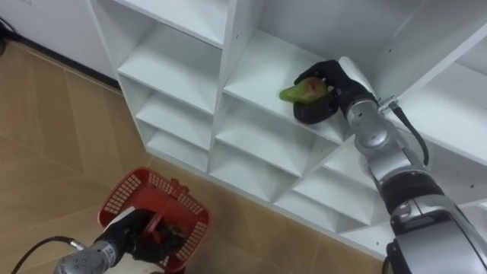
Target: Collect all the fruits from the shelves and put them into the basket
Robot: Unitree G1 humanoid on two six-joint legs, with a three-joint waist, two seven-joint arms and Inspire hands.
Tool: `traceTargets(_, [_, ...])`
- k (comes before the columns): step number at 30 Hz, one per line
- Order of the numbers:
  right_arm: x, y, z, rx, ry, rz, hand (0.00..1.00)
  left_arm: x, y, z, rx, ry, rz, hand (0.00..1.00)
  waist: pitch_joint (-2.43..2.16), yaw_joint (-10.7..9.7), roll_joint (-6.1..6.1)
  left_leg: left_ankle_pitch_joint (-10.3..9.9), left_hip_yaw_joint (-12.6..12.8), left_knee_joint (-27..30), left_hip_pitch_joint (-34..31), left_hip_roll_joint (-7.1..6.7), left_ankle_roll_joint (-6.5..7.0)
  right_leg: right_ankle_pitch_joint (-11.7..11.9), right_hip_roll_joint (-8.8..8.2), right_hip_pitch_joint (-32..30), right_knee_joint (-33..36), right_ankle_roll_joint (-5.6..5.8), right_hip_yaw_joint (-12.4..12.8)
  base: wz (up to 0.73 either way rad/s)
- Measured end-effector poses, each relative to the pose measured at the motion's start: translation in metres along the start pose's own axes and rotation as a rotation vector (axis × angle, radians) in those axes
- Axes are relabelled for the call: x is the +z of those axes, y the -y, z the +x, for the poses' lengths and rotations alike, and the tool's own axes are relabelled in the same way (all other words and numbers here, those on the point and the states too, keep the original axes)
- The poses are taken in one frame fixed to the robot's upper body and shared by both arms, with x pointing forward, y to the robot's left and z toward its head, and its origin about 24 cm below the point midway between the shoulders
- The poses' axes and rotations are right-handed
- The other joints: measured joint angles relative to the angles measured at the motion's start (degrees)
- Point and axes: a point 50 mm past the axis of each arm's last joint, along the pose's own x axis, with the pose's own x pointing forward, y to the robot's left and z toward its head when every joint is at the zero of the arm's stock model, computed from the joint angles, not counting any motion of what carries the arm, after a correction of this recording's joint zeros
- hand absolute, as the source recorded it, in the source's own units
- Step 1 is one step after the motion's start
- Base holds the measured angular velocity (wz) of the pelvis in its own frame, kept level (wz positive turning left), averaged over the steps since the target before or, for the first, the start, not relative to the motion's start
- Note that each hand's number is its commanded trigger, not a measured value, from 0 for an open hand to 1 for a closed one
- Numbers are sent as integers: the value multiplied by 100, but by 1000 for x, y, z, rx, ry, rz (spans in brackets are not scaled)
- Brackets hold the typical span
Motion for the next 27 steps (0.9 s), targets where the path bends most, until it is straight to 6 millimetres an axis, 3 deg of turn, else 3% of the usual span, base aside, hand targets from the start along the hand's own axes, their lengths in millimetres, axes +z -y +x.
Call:
traceTargets(7, [1, -1, -1, 9, 12, 17, 100, 0, 0, 0, -1, 1, -1, 100, -13, -8, 27, 1, 8, 1, -13, 3, 2, 9, 8, -3, -34, 9, -2, 0])
traceTargets(17, [6, -9, -6, 31, 66, 27, 100, -1, 2, 3, -13, -18, -17, 100, -54, -17, 157, 3, 96, -80, 96, 18, 6, 21, 20, 8, -60, 14, 117, -5])
traceTargets(21, [5, -23, -14, 31, 102, 62, 100, -2, 4, 3, -5, -20, -27, 100, -57, -73, 195, -3, 101, -94, 118, 18, 6, 21, 20, 29, -64, 15, 119, 0])
traceTargets(27, [8, -43, -27, 72, 158, 58, 100, 3, 8, 5, 19, 6, -52, 100, -156, -190, 349, -1, 271, -73, 14, 34, 15, 38, 18, -185, 12, 22, 314, -14])
